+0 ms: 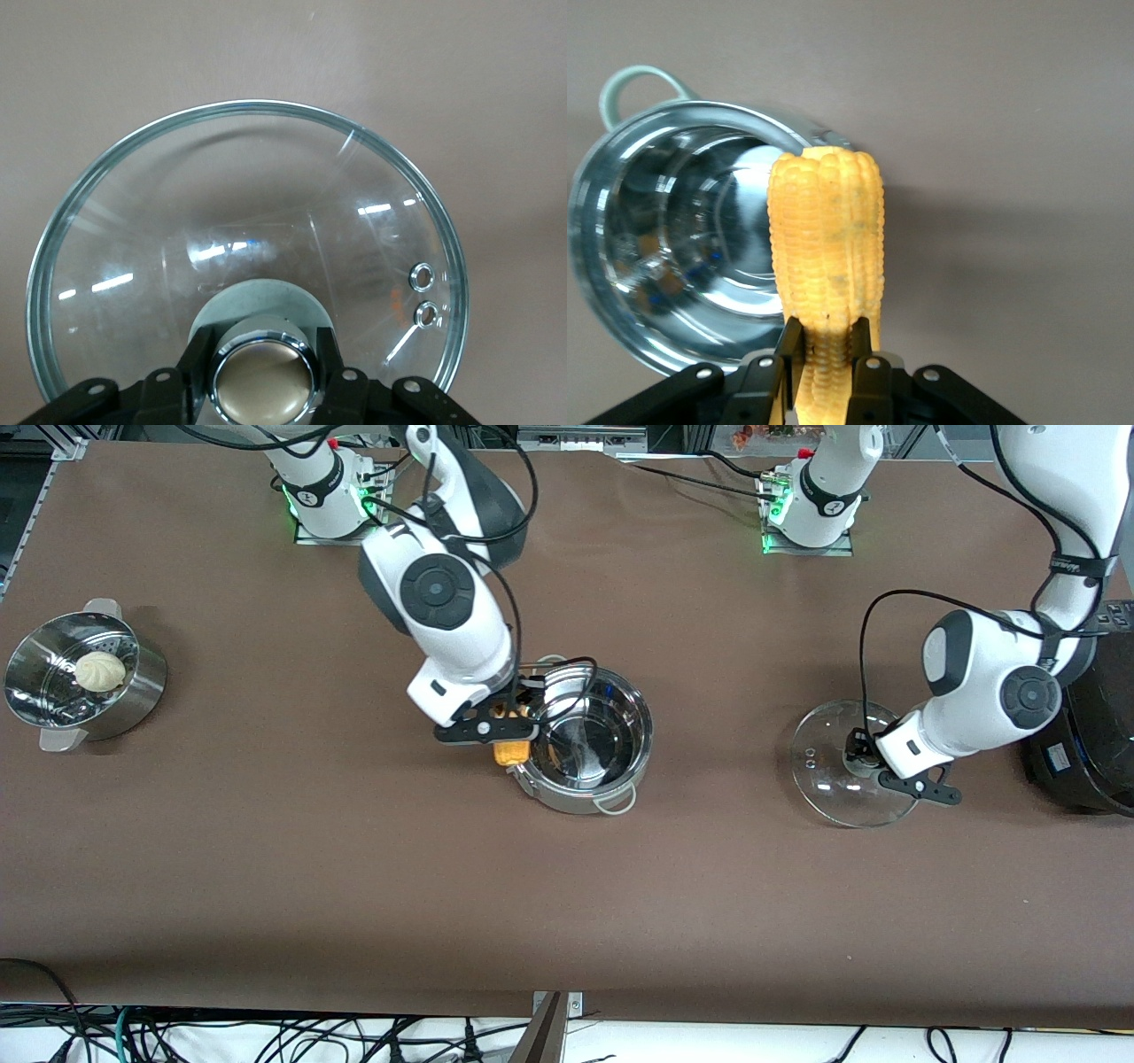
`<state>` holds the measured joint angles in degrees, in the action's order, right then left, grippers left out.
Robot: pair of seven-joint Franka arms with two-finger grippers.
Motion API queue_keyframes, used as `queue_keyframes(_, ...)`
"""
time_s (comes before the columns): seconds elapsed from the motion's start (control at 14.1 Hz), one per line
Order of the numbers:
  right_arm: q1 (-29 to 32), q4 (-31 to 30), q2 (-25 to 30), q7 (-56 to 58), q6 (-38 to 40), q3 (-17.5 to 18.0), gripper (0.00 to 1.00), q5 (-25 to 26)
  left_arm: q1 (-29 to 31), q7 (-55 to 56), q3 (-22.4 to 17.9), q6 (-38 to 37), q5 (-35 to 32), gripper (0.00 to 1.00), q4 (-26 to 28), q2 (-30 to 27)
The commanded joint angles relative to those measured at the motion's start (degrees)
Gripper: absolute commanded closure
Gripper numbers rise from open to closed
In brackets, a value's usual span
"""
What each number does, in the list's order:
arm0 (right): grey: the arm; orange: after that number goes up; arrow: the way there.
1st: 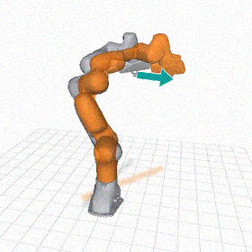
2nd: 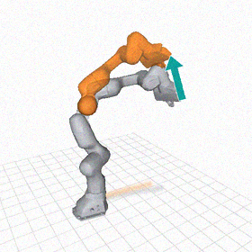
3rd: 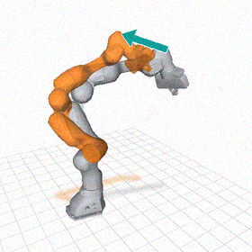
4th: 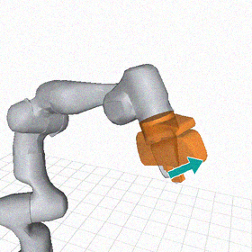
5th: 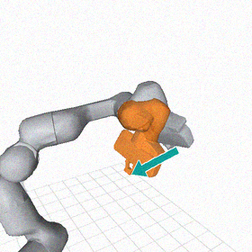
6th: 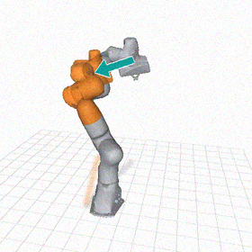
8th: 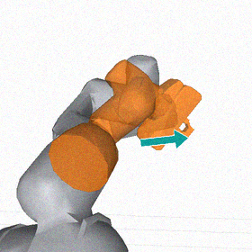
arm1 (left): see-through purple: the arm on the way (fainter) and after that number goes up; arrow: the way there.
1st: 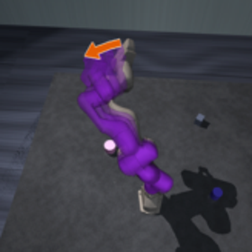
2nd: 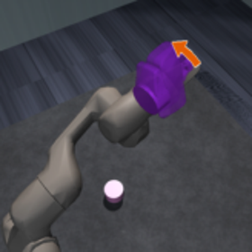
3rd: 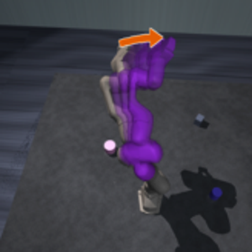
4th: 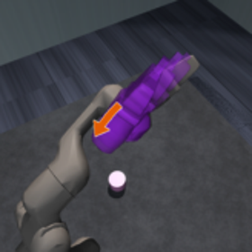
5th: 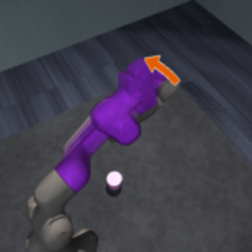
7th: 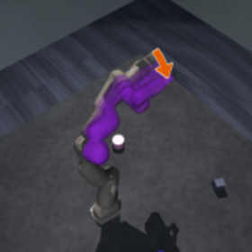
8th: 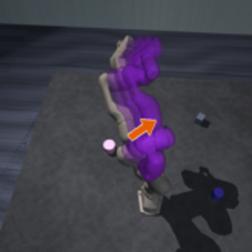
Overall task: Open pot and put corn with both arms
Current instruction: 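Carry the corn over the pot with the right gripper while the left lowers the lid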
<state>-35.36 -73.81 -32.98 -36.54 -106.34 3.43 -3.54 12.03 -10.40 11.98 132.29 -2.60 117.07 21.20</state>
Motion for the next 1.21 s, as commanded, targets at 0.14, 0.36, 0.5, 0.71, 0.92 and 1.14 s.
queue_keyframes(0.14,-4.36,7.72,-7.71,-10.47,-3.68,-0.53,0.74,-0.59,0.98,3.55,0.85,1.74,-0.39,0.8,2.28,-0.46)
queue_keyframes(0.36,-6.21,7.8,-9.38,-14.25,-6.94,-0.71,0.74,-0.24,1.06,3.9,0.85,2.0,-0.3,0.8,2.37,0.77)
queue_keyframes(0.5,-6.39,7.8,-9.56,-14.26,-7.12,-0.71,0.73,-0.24,1.06,3.9,0.85,2.7,0.04,0.79,2.37,1.56)
queue_keyframes(0.71,-6.65,7.72,-9.48,-14.43,-6.86,-0.71,0.67,-0.06,1.06,3.9,0.85,4.02,0.05,0.69,3.51,1.91)
queue_keyframes(0.92,-6.74,7.72,-9.39,-14.52,-6.77,-0.88,0.44,0.11,1.06,3.99,0.85,4.11,0.05,0.0,3.43,2.09)
queue_keyframes(1.14,-6.74,7.72,-9.04,-14.26,-6.34,-0.97,0.08,0.11,1.06,3.9,0.85,3.68,0.05,0.0,3.34,1.57)
